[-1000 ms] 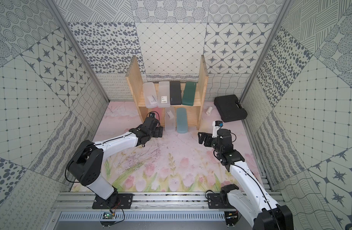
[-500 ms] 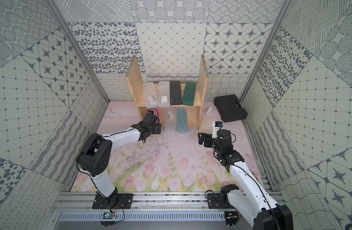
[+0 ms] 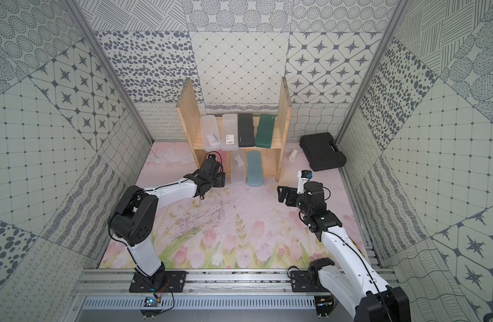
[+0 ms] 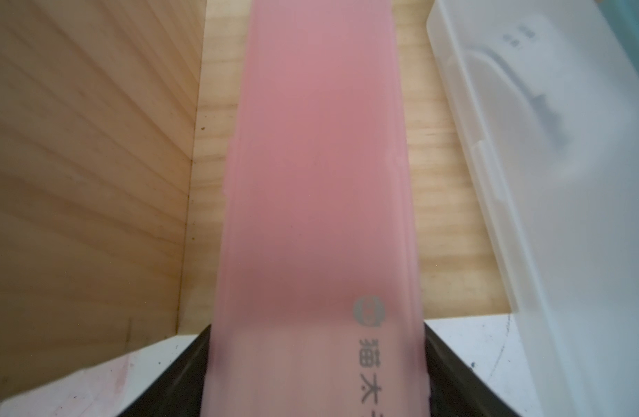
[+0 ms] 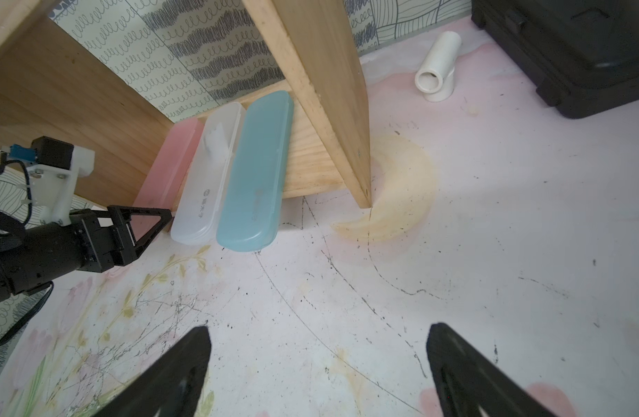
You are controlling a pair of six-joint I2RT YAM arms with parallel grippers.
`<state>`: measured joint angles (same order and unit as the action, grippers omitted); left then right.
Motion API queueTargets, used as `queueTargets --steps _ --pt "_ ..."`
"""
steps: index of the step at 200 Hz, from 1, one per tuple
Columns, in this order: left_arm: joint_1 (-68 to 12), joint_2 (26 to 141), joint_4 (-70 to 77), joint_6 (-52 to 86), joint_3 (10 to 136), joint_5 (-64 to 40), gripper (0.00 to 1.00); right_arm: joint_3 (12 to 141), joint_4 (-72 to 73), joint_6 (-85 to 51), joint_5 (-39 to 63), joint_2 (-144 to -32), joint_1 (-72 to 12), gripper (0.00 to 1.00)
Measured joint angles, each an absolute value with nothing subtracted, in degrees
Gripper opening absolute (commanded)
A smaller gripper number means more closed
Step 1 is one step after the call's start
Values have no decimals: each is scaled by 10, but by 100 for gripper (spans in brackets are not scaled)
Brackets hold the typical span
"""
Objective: Remove the pencil cases from the shelf
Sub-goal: Pick up the pencil case from the shelf.
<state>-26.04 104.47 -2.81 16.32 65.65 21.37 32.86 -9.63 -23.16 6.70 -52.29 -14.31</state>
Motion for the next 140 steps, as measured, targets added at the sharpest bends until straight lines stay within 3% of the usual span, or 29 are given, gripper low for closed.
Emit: queueTargets --steps 140 --pt "-327 881 -40 202 497 241 66 329 -96 -235 63 -520 -143 98"
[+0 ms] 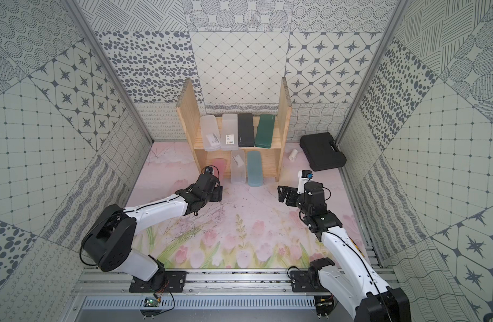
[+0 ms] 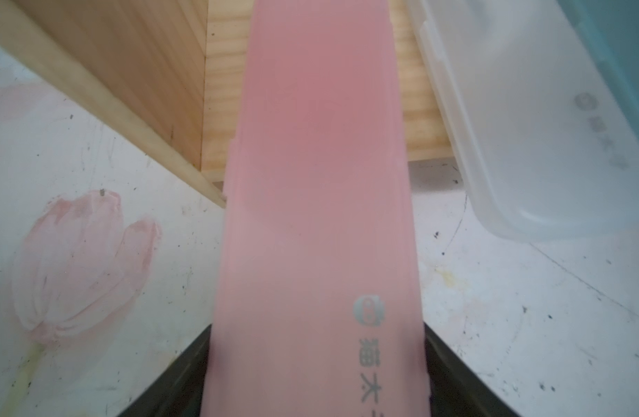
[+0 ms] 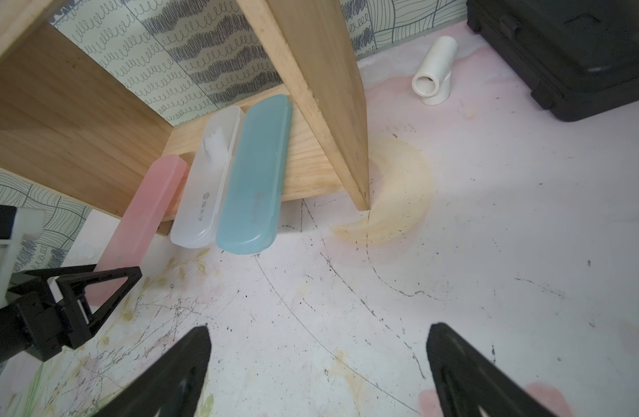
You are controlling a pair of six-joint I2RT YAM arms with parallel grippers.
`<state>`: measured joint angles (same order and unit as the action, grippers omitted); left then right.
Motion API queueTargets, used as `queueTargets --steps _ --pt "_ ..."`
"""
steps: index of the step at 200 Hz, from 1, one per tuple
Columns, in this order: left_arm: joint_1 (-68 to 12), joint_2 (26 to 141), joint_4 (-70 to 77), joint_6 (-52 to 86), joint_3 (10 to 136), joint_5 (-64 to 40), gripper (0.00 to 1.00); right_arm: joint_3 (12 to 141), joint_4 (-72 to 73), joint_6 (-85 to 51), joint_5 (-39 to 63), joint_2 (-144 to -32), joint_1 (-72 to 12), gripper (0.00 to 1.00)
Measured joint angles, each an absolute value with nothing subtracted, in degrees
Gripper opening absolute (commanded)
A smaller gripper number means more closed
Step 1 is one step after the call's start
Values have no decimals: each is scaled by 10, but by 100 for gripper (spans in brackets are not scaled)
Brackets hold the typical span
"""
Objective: Remove the pencil cases from the shelf
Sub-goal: Pick up the pencil case from the shelf, then place the pencil case at the center of the board.
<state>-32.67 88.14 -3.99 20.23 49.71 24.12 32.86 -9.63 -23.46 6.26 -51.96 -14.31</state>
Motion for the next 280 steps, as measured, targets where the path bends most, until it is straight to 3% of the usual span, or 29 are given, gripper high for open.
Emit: queueTargets --steps 104,191,280 --pt "-489 729 -145 346 373 334 65 323 -93 -238 63 -519 -143 98" --pt "-554 792 -169 472 337 392 65 322 -92 -238 63 -519 -143 98" --pt "-559 825 -117 511 299 422 71 322 -92 -239 70 -521 -143 98"
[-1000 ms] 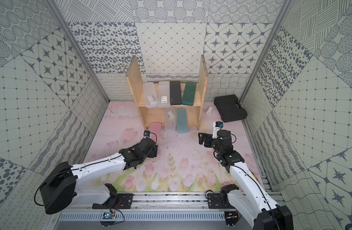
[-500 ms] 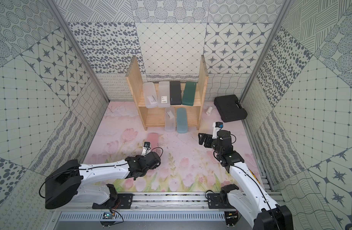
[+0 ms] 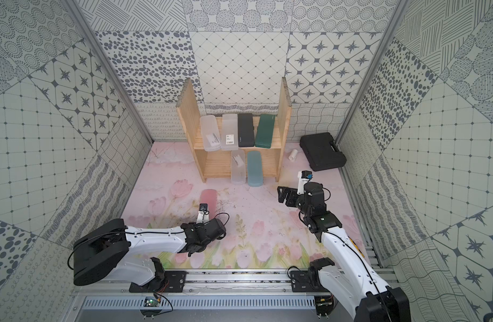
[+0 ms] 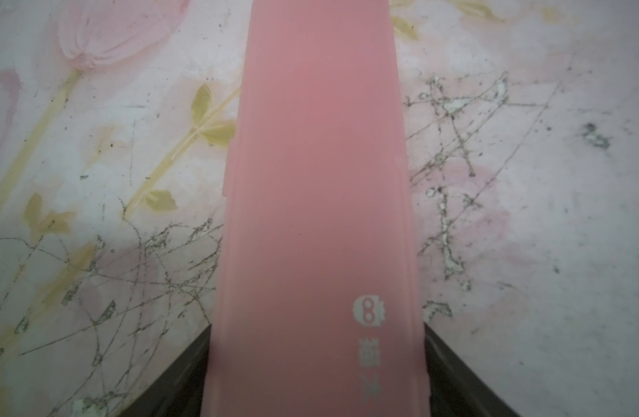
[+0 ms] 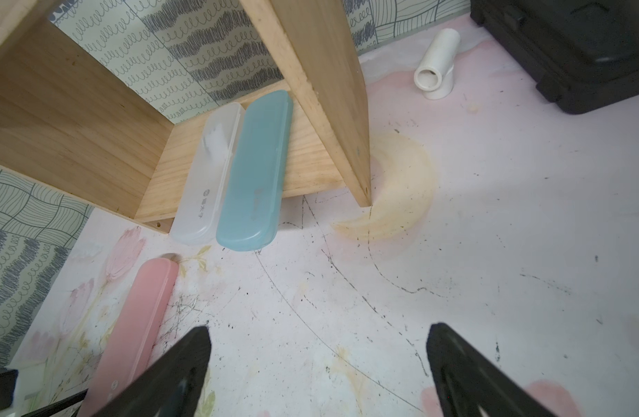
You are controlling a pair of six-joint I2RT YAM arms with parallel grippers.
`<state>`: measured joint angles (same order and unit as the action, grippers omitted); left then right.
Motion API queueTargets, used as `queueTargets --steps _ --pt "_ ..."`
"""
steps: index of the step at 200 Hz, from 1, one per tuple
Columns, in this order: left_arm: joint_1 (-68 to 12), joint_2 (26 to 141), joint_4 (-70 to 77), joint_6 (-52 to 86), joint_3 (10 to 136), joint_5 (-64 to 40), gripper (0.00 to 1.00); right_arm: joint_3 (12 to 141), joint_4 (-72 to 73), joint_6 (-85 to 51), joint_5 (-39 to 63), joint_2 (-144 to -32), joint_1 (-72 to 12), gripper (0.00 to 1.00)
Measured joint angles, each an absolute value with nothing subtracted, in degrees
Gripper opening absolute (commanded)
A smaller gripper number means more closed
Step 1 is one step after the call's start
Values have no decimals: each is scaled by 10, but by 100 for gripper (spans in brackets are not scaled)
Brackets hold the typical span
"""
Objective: Remove the pencil cases from the shelf
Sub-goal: Place the pencil case at the center of the board.
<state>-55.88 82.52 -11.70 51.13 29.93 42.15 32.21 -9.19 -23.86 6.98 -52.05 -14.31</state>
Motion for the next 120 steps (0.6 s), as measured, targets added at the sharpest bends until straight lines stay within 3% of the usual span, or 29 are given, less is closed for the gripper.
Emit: queueTargets --steps 45,120 --pt "-559 829 -86 504 292 422 72 322 -94 -236 74 -537 -155 98" --pt "-559 822 -72 499 285 421 95 406 -148 -212 6 -635 -276 98"
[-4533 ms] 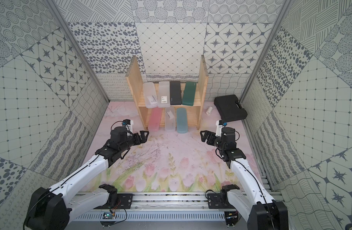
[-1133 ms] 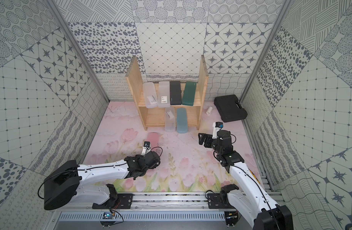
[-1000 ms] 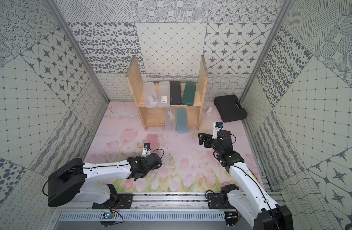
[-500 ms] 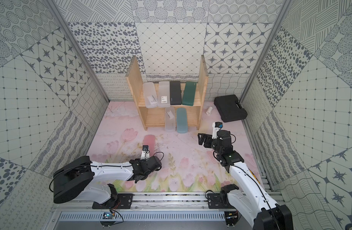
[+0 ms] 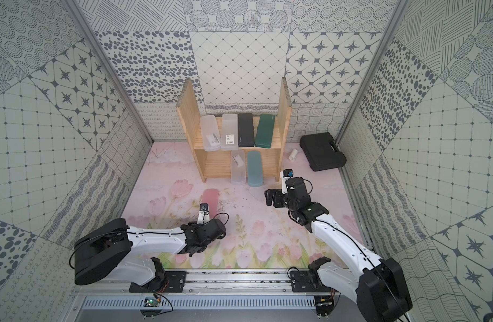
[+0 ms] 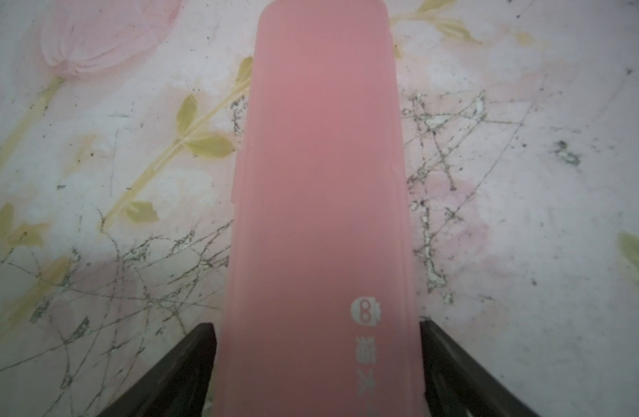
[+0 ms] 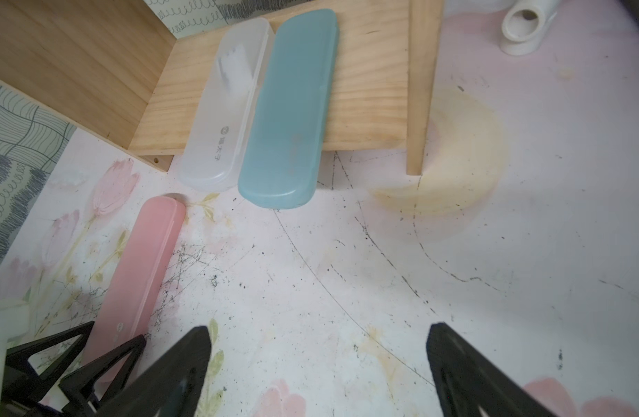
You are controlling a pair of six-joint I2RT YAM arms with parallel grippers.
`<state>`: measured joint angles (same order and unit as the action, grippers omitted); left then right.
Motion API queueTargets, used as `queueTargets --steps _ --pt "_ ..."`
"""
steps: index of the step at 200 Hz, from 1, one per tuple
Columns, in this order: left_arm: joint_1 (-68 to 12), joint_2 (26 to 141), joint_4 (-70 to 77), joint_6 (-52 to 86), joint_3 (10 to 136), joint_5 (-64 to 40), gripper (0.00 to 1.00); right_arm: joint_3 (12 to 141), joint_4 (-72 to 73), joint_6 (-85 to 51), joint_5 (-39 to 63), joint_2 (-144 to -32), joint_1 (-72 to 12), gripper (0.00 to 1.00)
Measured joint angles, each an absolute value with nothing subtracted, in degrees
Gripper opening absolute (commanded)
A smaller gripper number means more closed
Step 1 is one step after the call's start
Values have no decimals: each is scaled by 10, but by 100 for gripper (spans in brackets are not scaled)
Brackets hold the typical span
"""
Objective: Remove the pencil cases from the shelf
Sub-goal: Place the pencil case at the center of the board, then pick up the pencil case from the shelf.
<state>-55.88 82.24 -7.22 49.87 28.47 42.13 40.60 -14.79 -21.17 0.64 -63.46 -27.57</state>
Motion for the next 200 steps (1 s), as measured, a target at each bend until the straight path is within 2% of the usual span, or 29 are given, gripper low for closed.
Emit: queueTargets --steps 18,80,144,200 --pt "-559 809 -83 499 284 418 99 434 -158 -209 -17 -662 -314 98" --pt "-543 669 -142 477 297 404 99 535 -170 -215 -107 -781 -424 98" --pt "-468 504 -202 417 299 342 99 631 -169 -230 -162 -909 -455 97" --pt "-445 413 -248 370 286 325 99 703 -141 -250 -205 -1006 -471 96"
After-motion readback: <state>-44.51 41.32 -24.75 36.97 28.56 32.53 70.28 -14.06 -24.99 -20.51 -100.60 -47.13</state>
